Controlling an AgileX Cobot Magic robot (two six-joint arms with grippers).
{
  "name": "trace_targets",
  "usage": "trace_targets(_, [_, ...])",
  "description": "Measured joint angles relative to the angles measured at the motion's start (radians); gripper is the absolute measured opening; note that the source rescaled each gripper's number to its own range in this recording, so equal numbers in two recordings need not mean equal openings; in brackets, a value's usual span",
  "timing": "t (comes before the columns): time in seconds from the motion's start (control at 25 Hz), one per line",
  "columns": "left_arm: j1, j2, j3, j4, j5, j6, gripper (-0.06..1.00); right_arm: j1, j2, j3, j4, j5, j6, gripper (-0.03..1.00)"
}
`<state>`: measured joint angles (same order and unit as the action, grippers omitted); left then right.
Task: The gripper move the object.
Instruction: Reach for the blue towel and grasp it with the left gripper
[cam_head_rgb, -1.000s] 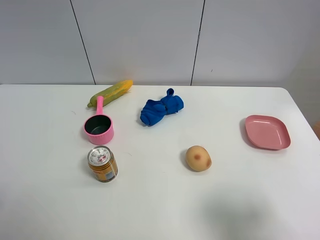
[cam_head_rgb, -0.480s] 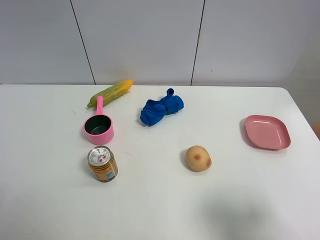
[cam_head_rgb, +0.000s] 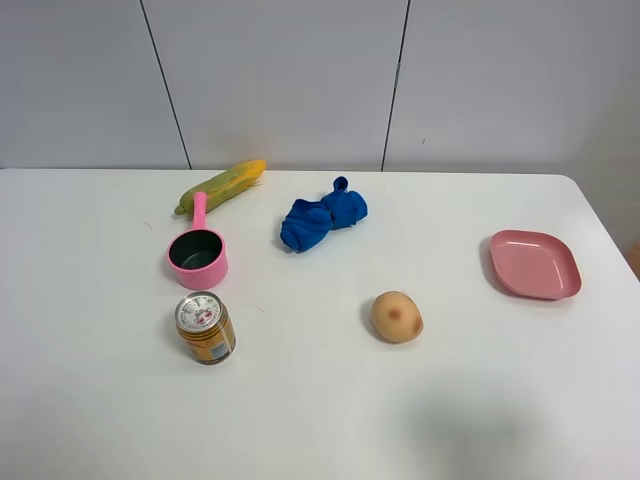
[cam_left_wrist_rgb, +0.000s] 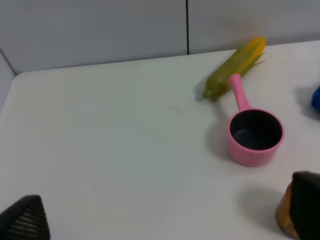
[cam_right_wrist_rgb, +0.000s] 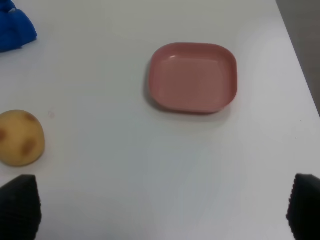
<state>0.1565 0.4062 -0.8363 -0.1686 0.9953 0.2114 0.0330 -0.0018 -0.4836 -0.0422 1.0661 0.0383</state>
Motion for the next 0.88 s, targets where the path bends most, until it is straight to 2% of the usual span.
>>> trace_targets(0.28, [-0.067, 0.3, -0.081, -0.035, -0.059, 0.103, 0.97, 0.0, 0.0, 0.0, 0.0, 0.0, 0.0, 1.0])
trace_targets(0.44, [-0.132, 0.512, -0.152, -0.046, -0.082, 0.148, 0.97, 0.0, 0.0, 0.0, 0.0, 0.0, 0.0, 1.0])
trace_targets(0.88, [-0.396, 1.008, -0.438, 0.041, -0.135, 0.224, 0.97, 0.0, 0.0, 0.0, 0.0, 0.0, 0.0, 1.0])
